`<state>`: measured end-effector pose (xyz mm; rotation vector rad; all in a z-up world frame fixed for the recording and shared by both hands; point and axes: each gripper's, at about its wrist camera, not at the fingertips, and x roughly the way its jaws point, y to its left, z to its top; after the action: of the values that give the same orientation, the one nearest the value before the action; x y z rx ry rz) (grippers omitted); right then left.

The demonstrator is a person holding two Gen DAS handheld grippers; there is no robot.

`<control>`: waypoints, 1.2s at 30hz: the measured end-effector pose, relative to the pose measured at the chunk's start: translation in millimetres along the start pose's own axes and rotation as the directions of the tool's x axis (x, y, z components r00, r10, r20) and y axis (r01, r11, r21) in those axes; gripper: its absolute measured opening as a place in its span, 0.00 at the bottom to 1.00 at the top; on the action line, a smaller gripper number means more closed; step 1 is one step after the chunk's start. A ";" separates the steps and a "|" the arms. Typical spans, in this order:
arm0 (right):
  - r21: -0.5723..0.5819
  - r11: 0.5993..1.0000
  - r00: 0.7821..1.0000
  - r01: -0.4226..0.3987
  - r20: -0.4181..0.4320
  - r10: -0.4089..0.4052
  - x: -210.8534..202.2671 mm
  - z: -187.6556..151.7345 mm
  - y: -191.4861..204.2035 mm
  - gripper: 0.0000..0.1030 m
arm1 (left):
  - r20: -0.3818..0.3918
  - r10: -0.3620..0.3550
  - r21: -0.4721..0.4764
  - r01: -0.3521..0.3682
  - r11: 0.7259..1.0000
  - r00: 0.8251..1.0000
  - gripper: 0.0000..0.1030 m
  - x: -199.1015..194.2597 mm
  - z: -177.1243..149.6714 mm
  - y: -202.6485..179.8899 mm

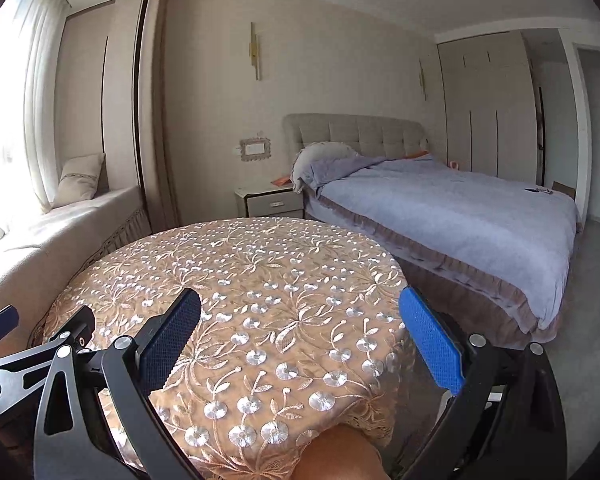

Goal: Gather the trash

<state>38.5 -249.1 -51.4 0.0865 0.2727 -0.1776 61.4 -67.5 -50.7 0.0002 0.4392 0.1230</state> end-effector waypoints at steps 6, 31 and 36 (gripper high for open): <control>0.003 1.000 1.000 0.001 0.002 -0.001 -1.0 0.7 -2.5 0.96 | 0.018 0.004 0.006 -0.004 1.000 1.000 0.95 -3.4 1.1 -3.3; 0.007 1.000 1.000 -0.006 -0.004 0.006 -1.7 -0.1 -3.3 0.96 | 0.029 0.041 0.023 -0.042 0.999 0.999 0.95 -7.0 1.9 -5.4; 0.008 1.000 1.000 -0.006 -0.006 0.006 -1.7 -0.2 -3.7 0.96 | 0.036 0.046 0.030 -0.047 0.998 0.998 0.95 -7.7 1.8 -6.3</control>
<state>36.2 -252.4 -51.3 0.0958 0.2781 -0.1727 56.0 -74.7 -46.0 0.0428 0.4054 0.1621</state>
